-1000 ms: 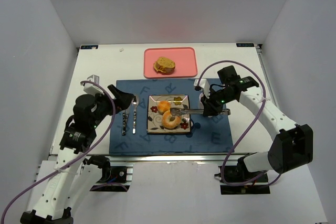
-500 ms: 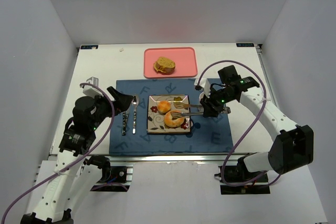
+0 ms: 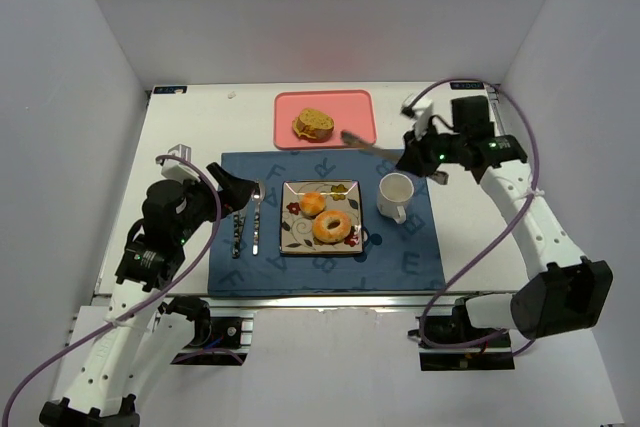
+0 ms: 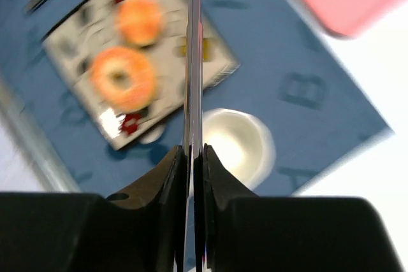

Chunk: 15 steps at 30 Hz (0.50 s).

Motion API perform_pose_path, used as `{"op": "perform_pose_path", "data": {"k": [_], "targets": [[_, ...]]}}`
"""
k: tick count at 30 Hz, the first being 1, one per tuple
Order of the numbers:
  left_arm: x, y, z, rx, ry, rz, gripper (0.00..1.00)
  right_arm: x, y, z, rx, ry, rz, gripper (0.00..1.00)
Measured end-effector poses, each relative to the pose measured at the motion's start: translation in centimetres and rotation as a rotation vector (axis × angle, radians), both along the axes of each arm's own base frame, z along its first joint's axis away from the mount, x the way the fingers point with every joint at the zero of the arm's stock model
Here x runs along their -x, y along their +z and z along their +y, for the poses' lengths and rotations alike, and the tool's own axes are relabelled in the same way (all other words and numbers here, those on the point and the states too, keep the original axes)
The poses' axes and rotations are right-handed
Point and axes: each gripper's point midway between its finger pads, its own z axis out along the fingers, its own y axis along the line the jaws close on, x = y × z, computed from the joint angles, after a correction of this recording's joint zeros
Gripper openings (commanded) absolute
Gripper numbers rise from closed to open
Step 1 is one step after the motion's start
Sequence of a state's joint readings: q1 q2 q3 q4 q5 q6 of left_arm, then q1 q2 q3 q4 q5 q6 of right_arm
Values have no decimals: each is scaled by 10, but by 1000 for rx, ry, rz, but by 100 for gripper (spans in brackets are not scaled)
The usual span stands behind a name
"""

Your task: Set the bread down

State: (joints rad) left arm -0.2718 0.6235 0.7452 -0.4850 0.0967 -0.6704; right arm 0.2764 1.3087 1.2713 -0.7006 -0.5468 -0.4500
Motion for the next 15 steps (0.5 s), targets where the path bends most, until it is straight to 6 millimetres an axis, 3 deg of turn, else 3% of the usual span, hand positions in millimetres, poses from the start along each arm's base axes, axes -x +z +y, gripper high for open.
{"op": "perform_pose_path", "data": {"k": [5, 9, 12, 15], "targets": [[-1, 1, -1, 4, -7, -7, 98, -68, -2, -75, -34, -394, 6, 6], [-2, 2, -4, 10, -16, -19, 98, -110, -32, -153, 13, -711, 40, 10], [-3, -1, -5, 11, -21, -16, 98, -119, -75, -200, 83, -890, 108, 12], [-5, -1, -6, 12, -24, -17, 98, -109, -125, -218, 158, -970, 195, 16]]}}
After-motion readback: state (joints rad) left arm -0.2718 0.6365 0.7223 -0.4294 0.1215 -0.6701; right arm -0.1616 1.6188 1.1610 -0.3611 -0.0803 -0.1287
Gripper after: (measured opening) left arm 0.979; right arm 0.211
